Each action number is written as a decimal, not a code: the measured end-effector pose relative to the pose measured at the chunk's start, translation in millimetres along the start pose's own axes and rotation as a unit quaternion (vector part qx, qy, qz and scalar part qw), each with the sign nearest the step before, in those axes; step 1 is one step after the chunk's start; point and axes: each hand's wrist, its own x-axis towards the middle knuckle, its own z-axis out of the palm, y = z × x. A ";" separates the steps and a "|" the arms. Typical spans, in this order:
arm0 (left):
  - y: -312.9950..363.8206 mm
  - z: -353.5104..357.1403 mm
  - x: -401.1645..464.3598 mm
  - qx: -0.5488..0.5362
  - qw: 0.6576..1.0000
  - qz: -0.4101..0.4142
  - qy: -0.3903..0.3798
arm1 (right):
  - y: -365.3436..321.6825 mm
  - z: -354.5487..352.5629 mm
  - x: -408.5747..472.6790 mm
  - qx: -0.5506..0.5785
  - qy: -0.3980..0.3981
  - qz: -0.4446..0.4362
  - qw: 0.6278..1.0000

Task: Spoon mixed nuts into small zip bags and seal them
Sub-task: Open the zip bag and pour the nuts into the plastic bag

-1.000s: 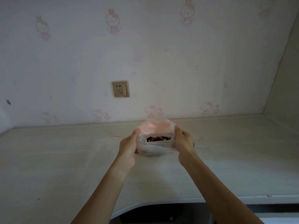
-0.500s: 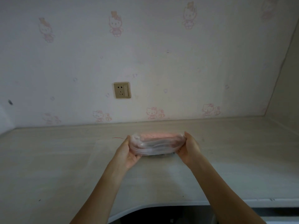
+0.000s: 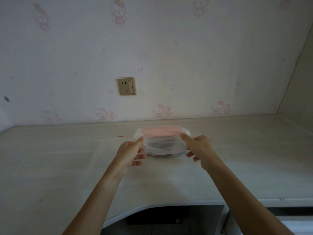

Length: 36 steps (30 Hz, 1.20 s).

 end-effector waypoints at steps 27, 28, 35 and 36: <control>-6.7 17.3 20.6 -0.317 0.940 -0.104 -0.070 | 30.9 9.0 6.5 0.536 -0.123 0.067 0.833; -9.4 17.4 20.7 -0.357 0.925 -0.108 -0.079 | 30.9 9.2 6.4 0.550 -0.126 0.073 0.822; -21.9 27.4 17.4 -0.466 0.870 -0.114 -0.113 | 26.8 22.4 13.2 0.610 -0.069 0.120 0.781; -23.0 30.1 18.9 -0.453 0.880 -0.104 -0.102 | 25.6 24.4 14.0 0.603 -0.065 0.129 0.784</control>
